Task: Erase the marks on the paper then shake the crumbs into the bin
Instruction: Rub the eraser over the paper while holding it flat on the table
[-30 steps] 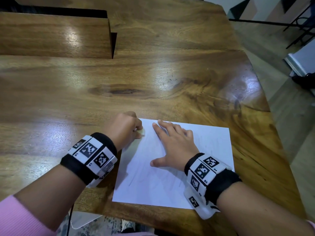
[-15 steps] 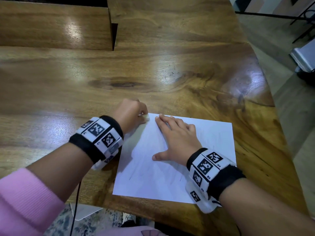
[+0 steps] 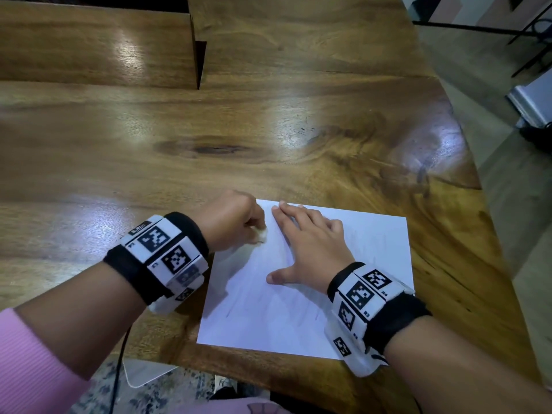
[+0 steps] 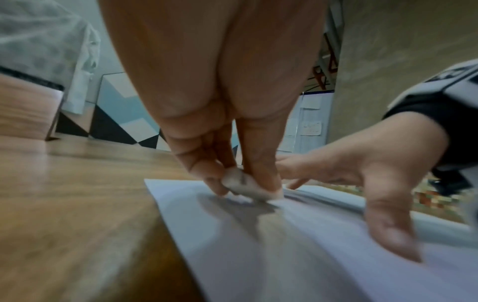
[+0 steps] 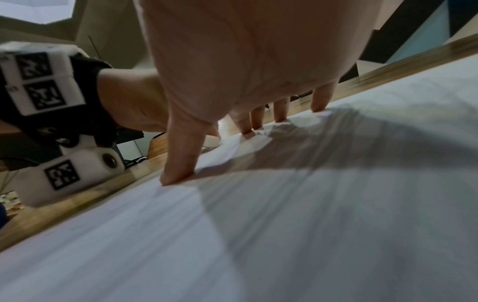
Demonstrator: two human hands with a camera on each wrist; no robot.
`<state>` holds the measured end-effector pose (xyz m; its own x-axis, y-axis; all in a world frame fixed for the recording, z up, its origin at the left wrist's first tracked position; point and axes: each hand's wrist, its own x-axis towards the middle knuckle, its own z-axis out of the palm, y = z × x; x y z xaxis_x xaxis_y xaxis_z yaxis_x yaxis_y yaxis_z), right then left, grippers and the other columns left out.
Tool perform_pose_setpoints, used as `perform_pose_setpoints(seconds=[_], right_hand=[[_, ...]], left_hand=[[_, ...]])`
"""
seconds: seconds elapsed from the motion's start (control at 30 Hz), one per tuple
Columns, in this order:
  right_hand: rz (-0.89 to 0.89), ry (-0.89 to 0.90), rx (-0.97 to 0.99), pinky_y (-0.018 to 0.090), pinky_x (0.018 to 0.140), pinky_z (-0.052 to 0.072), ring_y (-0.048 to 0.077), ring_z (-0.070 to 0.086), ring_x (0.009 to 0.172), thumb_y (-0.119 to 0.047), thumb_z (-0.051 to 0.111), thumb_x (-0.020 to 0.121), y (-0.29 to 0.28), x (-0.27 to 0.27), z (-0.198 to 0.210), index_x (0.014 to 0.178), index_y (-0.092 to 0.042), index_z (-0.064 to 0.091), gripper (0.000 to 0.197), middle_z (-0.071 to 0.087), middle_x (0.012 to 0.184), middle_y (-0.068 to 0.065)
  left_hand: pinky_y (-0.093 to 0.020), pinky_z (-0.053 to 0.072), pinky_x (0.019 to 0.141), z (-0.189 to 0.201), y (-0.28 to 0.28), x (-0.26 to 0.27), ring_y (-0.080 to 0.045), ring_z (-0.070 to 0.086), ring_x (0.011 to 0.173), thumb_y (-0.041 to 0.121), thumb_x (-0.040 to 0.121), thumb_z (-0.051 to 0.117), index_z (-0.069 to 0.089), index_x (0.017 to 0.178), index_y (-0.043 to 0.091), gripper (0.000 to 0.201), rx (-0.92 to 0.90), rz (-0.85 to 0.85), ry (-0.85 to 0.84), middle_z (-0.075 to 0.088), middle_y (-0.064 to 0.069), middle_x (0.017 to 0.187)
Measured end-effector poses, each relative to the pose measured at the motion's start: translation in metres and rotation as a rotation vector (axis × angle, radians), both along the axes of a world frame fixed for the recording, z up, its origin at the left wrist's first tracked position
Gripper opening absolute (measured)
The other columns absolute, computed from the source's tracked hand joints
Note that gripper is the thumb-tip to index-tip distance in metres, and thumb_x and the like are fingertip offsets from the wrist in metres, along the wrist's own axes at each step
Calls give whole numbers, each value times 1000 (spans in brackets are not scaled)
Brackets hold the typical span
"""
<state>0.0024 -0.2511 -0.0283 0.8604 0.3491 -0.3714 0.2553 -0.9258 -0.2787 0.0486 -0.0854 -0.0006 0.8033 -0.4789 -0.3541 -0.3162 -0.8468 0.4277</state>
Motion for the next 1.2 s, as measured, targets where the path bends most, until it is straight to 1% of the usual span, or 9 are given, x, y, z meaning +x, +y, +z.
perform_pose_setpoints(seconds=[0.13, 0.3, 0.47, 0.63, 0.7, 0.8, 1.0, 1.13, 1.2], right_hand=[[1, -2, -4, 37, 107, 14, 11, 4, 142, -68, 66, 64, 1, 0, 0, 150, -32, 2, 113, 2, 156, -16], [2, 1, -7, 37, 107, 13, 12, 4, 142, -68, 66, 65, 0, 0, 1, 150, -32, 1, 113, 1, 156, -16], [7, 2, -15, 37, 106, 14, 12, 3, 142, -68, 66, 65, 1, 0, 1, 150, -31, 0, 113, 0, 156, -16], [11, 4, -7, 37, 106, 13, 12, 2, 143, -69, 66, 64, 0, 0, 0, 150, -31, 0, 115, -1, 157, -16], [15, 5, -13, 36, 106, 14, 12, 2, 143, -69, 66, 64, 0, 0, 0, 150, -31, -1, 115, -1, 157, -16], [17, 5, -15, 37, 106, 14, 12, 2, 143, -69, 65, 65, 0, 0, 0, 150, -31, -1, 115, -1, 157, -16], [17, 3, -21, 37, 108, 13, 12, 2, 143, -70, 64, 65, 0, 0, 0, 150, -31, -2, 114, -3, 157, -15], [10, 1, -17, 37, 108, 14, 12, 2, 143, -69, 65, 65, 0, 0, 0, 150, -31, -1, 114, -1, 157, -16], [14, 1, -19, 37, 107, 14, 12, 3, 143, -69, 65, 65, 1, 0, 1, 150, -31, -1, 114, -1, 157, -16]], left_hand=[[-33, 43, 75, -7, -5, 11, -30, 58, 89, 19, 77, 66, 67, 94, 8, 20, -33, 155, -116, 62, -13, 97], [-28, 39, 69, -5, 0, -3, -28, 59, 81, 21, 77, 66, 70, 85, 8, 16, -7, -38, 33, 65, -14, 86], [-38, 48, 75, -9, 0, 12, -33, 60, 84, 17, 76, 68, 69, 86, 5, 16, -65, 127, -151, 64, -16, 91], [-36, 48, 77, -4, 6, -13, -23, 60, 85, 24, 77, 67, 70, 86, 13, 14, -2, -96, 81, 66, -7, 90], [-37, 48, 78, -6, 6, -9, -26, 60, 86, 21, 78, 66, 70, 90, 10, 16, -23, -22, 16, 66, -10, 93], [-36, 47, 67, -13, 3, 2, -34, 60, 78, 11, 77, 64, 68, 81, 4, 8, -61, 151, -198, 61, -16, 87], [-33, 47, 76, -1, 7, -14, -24, 59, 86, 21, 78, 66, 69, 86, 12, 13, 7, -42, 52, 66, -8, 92], [-33, 44, 74, -8, 4, -4, -30, 59, 85, 18, 77, 67, 68, 89, 7, 16, -95, 144, -130, 63, -14, 93], [-32, 43, 72, -9, 2, -4, -30, 58, 83, 18, 78, 67, 67, 85, 6, 15, -89, 132, -133, 61, -12, 88]])
